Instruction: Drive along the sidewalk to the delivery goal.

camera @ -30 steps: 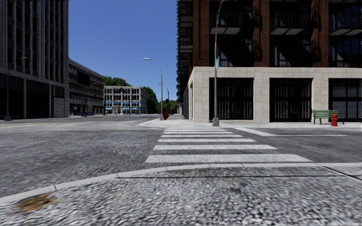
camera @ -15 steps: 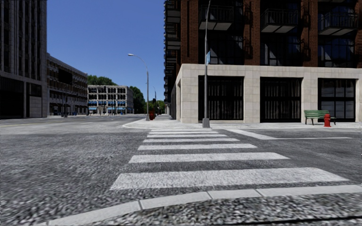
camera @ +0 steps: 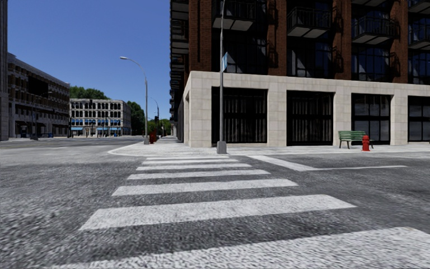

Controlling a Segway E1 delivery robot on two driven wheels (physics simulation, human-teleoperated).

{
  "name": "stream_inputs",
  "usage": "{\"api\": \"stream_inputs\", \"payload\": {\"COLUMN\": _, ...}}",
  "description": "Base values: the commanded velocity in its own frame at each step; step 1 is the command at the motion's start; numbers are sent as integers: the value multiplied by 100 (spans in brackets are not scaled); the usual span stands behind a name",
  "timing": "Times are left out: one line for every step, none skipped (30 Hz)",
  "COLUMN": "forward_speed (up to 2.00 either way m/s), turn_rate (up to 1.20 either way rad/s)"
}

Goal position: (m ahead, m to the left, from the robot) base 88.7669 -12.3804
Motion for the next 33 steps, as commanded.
{"api": "stream_inputs", "payload": {"forward_speed": 200, "turn_rate": 0}}
{"api": "stream_inputs", "payload": {"forward_speed": 200, "turn_rate": 0}}
{"api": "stream_inputs", "payload": {"forward_speed": 200, "turn_rate": 0}}
{"api": "stream_inputs", "payload": {"forward_speed": 200, "turn_rate": 0}}
{"api": "stream_inputs", "payload": {"forward_speed": 200, "turn_rate": 0}}
{"api": "stream_inputs", "payload": {"forward_speed": 200, "turn_rate": 0}}
{"api": "stream_inputs", "payload": {"forward_speed": 200, "turn_rate": 0}}
{"api": "stream_inputs", "payload": {"forward_speed": 200, "turn_rate": 0}}
{"api": "stream_inputs", "payload": {"forward_speed": 200, "turn_rate": 0}}
{"api": "stream_inputs", "payload": {"forward_speed": 200, "turn_rate": 0}}
{"api": "stream_inputs", "payload": {"forward_speed": 200, "turn_rate": 14}}
{"api": "stream_inputs", "payload": {"forward_speed": 200, "turn_rate": 14}}
{"api": "stream_inputs", "payload": {"forward_speed": 200, "turn_rate": 18}}
{"api": "stream_inputs", "payload": {"forward_speed": 200, "turn_rate": 18}}
{"api": "stream_inputs", "payload": {"forward_speed": 200, "turn_rate": 18}}
{"api": "stream_inputs", "payload": {"forward_speed": 200, "turn_rate": 18}}
{"api": "stream_inputs", "payload": {"forward_speed": 200, "turn_rate": 19}}
{"api": "stream_inputs", "payload": {"forward_speed": 200, "turn_rate": 19}}
{"api": "stream_inputs", "payload": {"forward_speed": 200, "turn_rate": 19}}
{"api": "stream_inputs", "payload": {"forward_speed": 200, "turn_rate": 19}}
{"api": "stream_inputs", "payload": {"forward_speed": 200, "turn_rate": 19}}
{"api": "stream_inputs", "payload": {"forward_speed": 200, "turn_rate": 19}}
{"api": "stream_inputs", "payload": {"forward_speed": 200, "turn_rate": 19}}
{"api": "stream_inputs", "payload": {"forward_speed": 200, "turn_rate": 19}}
{"api": "stream_inputs", "payload": {"forward_speed": 200, "turn_rate": 19}}
{"api": "stream_inputs", "payload": {"forward_speed": 200, "turn_rate": 19}}
{"api": "stream_inputs", "payload": {"forward_speed": 200, "turn_rate": 19}}
{"api": "stream_inputs", "payload": {"forward_speed": 200, "turn_rate": 19}}
{"api": "stream_inputs", "payload": {"forward_speed": 200, "turn_rate": 19}}
{"api": "stream_inputs", "payload": {"forward_speed": 200, "turn_rate": 19}}
{"api": "stream_inputs", "payload": {"forward_speed": 200, "turn_rate": 19}}
{"api": "stream_inputs", "payload": {"forward_speed": 200, "turn_rate": 19}}
{"api": "stream_inputs", "payload": {"forward_speed": 200, "turn_rate": 19}}
